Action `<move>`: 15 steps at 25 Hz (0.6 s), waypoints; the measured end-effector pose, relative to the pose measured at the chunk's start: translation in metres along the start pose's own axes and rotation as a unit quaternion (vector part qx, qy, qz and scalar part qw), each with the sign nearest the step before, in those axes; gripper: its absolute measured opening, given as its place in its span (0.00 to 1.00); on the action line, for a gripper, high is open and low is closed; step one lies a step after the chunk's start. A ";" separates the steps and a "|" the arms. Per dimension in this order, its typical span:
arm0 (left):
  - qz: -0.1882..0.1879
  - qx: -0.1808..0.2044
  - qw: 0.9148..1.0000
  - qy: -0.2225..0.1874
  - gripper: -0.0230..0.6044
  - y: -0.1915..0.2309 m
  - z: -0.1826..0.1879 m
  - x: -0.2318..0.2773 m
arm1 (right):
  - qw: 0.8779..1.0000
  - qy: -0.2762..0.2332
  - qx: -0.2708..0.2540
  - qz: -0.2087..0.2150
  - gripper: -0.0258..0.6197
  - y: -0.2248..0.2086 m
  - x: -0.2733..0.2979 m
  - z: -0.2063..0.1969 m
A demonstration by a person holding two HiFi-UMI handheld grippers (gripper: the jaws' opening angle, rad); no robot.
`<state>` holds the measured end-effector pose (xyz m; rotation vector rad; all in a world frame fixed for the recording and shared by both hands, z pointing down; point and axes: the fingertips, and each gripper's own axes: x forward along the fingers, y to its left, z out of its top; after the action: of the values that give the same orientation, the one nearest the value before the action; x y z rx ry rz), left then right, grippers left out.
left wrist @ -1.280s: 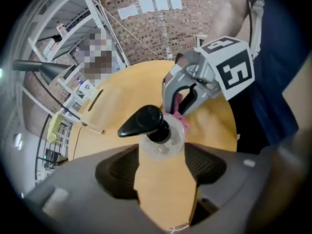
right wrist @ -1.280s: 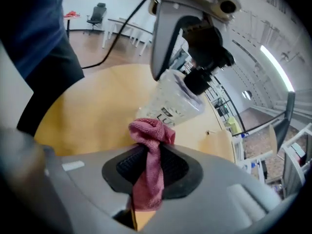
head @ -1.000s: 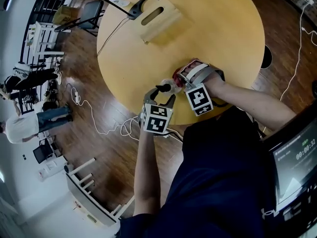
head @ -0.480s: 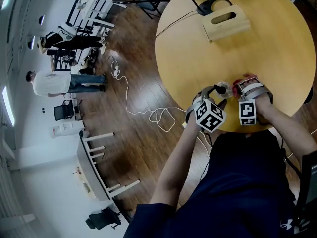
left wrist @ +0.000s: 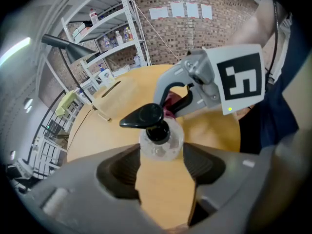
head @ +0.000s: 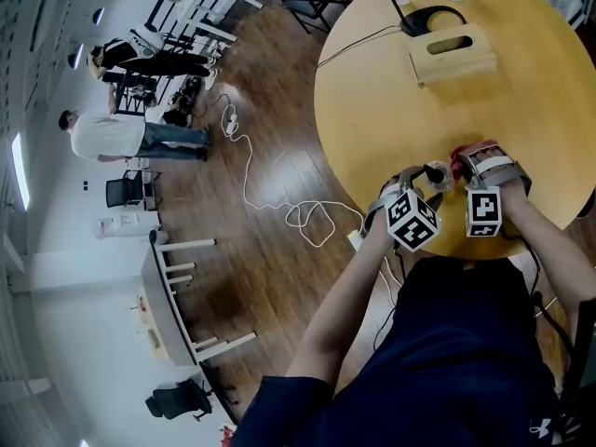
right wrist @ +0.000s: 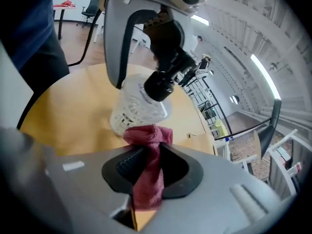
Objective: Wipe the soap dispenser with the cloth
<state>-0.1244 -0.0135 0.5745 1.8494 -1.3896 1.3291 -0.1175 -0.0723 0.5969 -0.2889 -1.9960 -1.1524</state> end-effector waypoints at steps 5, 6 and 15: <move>0.000 0.002 1.000 -0.005 0.48 0.000 -0.005 0.001 | 0.996 -0.032 -0.020 0.085 0.17 0.069 -0.010 0.017; 0.000 0.002 1.000 -0.007 0.48 0.001 -0.007 0.001 | 0.993 -0.052 -0.001 0.104 0.17 0.080 -0.015 0.026; 0.028 -0.069 0.997 -0.031 0.49 0.008 -0.022 -0.008 | 0.860 -0.132 0.477 0.121 0.17 0.030 -0.062 0.010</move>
<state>-0.1408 0.0051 0.5756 1.7862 -1.5348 1.1789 -0.0652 -0.0361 0.5679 -0.1649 -2.4231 0.1237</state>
